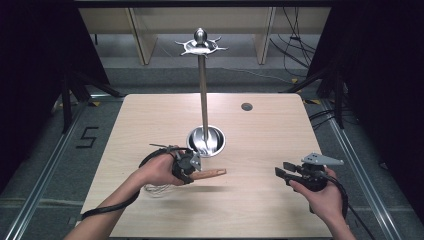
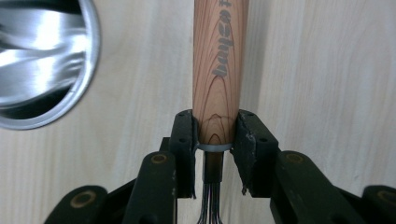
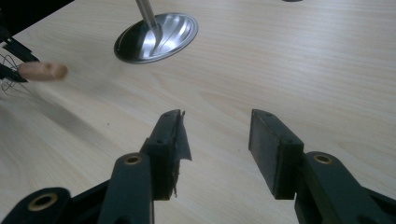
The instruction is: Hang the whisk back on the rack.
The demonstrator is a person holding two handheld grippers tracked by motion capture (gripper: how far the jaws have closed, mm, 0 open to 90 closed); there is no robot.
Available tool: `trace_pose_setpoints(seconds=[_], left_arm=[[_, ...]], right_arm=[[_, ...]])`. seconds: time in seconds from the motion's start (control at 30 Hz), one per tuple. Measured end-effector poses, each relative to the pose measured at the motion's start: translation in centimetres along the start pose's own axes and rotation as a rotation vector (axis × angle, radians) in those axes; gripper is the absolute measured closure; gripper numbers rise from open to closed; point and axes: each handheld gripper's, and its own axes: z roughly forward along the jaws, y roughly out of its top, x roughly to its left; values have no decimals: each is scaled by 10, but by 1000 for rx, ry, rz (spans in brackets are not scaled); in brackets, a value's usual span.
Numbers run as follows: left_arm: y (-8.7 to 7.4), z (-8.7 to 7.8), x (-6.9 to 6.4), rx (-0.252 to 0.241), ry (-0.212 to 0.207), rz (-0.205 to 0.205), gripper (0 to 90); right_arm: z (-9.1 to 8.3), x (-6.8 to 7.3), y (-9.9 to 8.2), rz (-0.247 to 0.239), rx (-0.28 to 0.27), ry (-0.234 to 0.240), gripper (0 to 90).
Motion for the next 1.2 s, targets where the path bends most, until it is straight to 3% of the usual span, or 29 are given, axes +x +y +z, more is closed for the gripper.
trace_pose_setpoints(seconds=[0.1,0.13,0.17,0.23,0.3,0.33,0.4,0.43,0.47,0.5,0.57,0.67,0.77,0.8,0.83,0.9,0.93,0.97,1.03,1.1,1.2], left_arm=[[-9,-13,2,-99,10,-49,692],[-13,-20,2,-144,31,-71,693],[-13,-20,2,-144,31,-71,693],[-18,-28,2,-207,45,-123,693],[-24,-38,5,-209,62,-111,693],[-26,-41,3,-245,61,-144,694],[-31,-48,6,-274,77,-144,694],[-33,-50,5,-315,78,-179,694],[-36,-53,6,-347,82,-194,694],[-39,-57,8,-369,84,-207,694],[-45,-60,7,-492,100,-302,695],[-52,-66,8,-592,121,-353,695],[-56,-73,9,-647,144,-392,696],[-57,-74,12,-680,156,-372,696],[-59,-76,10,-695,161,-406,696],[-60,-78,10,-755,160,-436,696],[-61,-79,10,-776,167,-453,696],[-61,-80,10,-793,168,-461,695],[-62,-83,10,-831,177,-482,695],[-62,-86,9,-851,197,-505,695],[-61,-89,8,-864,191,-526,695]], right_arm=[[2,-2,0,-32,-9,4,548],[3,-2,0,-39,-9,12,548],[3,-2,0,-39,-9,12,548],[3,-2,0,-38,-16,13,547],[2,0,0,-25,1,0,547],[3,-3,1,-67,-12,-11,547],[3,-3,1,-66,-12,-12,547],[2,-3,1,-61,-11,-10,547],[2,0,0,-16,3,-2,547],[2,-1,0,-35,-4,-2,547],[2,-1,0,-34,-3,-3,547],[2,-1,0,-37,-6,-6,547],[3,-2,1,-59,-10,-6,547],[2,-2,1,-63,-10,-15,547],[2,-2,1,-63,-9,-14,547],[2,0,1,-32,-2,-6,547],[2,-2,1,-65,-11,-16,547],[2,1,1,-21,-2,-8,547],[3,0,0,-21,-15,6,547],[3,0,0,-15,-15,9,547],[3,0,1,-23,-17,10,547]])
